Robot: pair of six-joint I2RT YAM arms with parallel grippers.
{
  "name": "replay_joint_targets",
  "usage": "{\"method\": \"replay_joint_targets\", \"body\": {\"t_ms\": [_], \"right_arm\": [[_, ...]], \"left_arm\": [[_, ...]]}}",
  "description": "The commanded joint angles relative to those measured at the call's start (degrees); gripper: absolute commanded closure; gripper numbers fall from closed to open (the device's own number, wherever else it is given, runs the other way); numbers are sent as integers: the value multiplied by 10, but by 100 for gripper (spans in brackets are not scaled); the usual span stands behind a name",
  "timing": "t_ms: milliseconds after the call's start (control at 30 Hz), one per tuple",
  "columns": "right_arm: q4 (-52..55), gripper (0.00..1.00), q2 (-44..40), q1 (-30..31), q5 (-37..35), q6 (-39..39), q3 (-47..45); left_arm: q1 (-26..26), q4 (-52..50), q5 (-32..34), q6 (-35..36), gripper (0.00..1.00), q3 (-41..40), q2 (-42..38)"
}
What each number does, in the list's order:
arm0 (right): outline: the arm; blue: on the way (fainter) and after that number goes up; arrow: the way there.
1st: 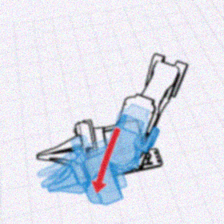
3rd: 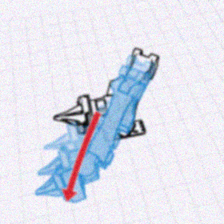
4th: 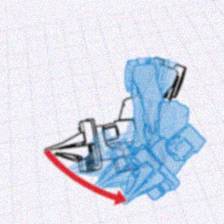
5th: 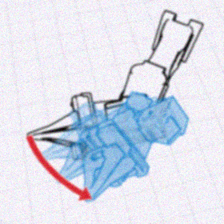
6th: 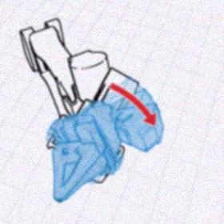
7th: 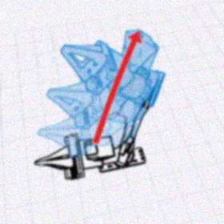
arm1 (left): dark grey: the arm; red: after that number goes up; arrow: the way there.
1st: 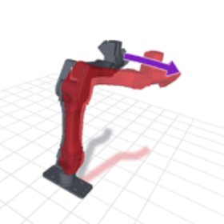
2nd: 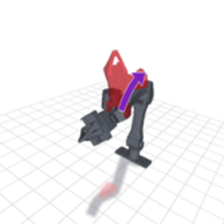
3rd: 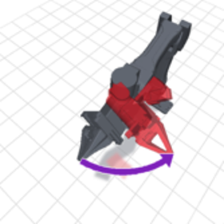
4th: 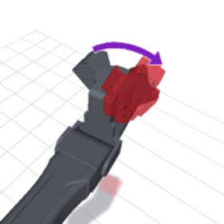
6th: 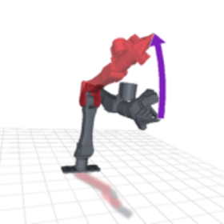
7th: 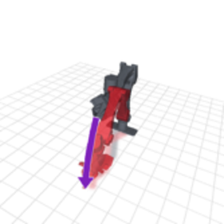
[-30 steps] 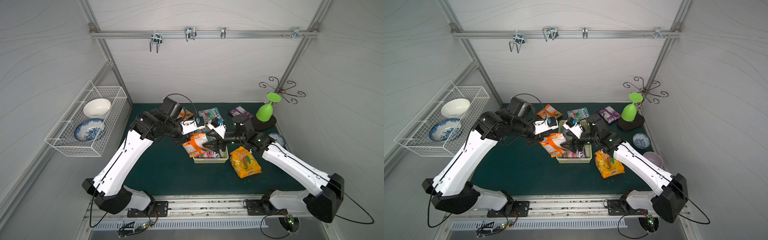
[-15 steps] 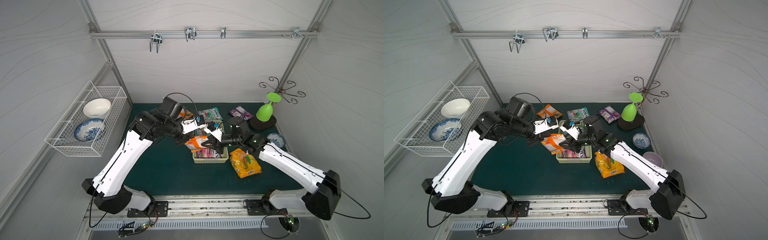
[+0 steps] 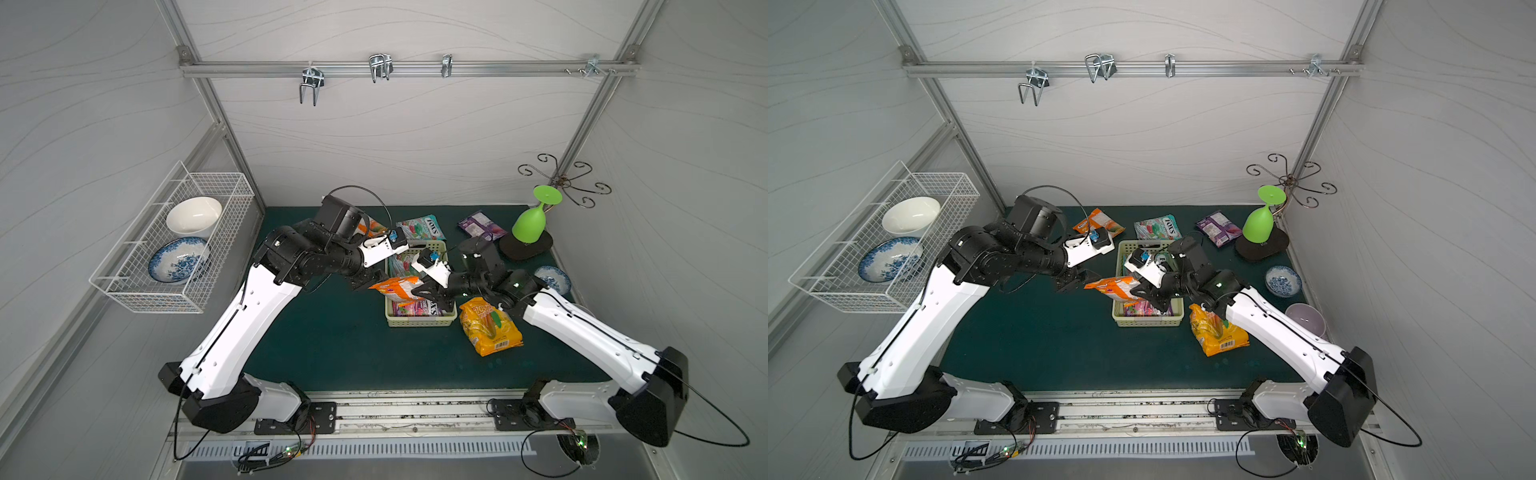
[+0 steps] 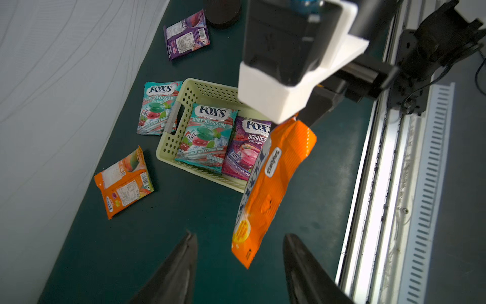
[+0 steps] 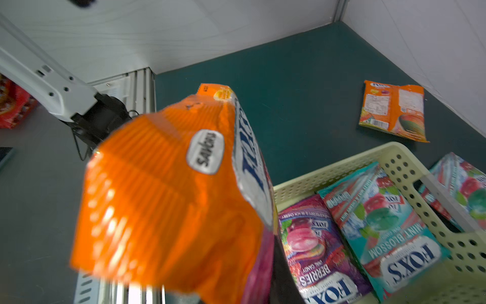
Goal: Put the candies in the basket
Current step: Place the candy in the basket.
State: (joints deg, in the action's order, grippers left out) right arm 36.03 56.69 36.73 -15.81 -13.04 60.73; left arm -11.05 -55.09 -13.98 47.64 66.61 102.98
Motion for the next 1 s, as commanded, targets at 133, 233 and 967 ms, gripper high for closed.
{"method": "replay_joint_targets", "body": {"t_ms": [133,233,967], "right_arm": [[6,1,-1,-2,11,7,9],[-2,1,-5,-3,14,9,3],[-79,8,3,2,243,78,-4]], "left_arm": [[-5,-46,-32,3,100,20,-26],[-5,-36,-48,-1,100,24,-68],[97,-113,-94,-2,100,209,-262]]}}
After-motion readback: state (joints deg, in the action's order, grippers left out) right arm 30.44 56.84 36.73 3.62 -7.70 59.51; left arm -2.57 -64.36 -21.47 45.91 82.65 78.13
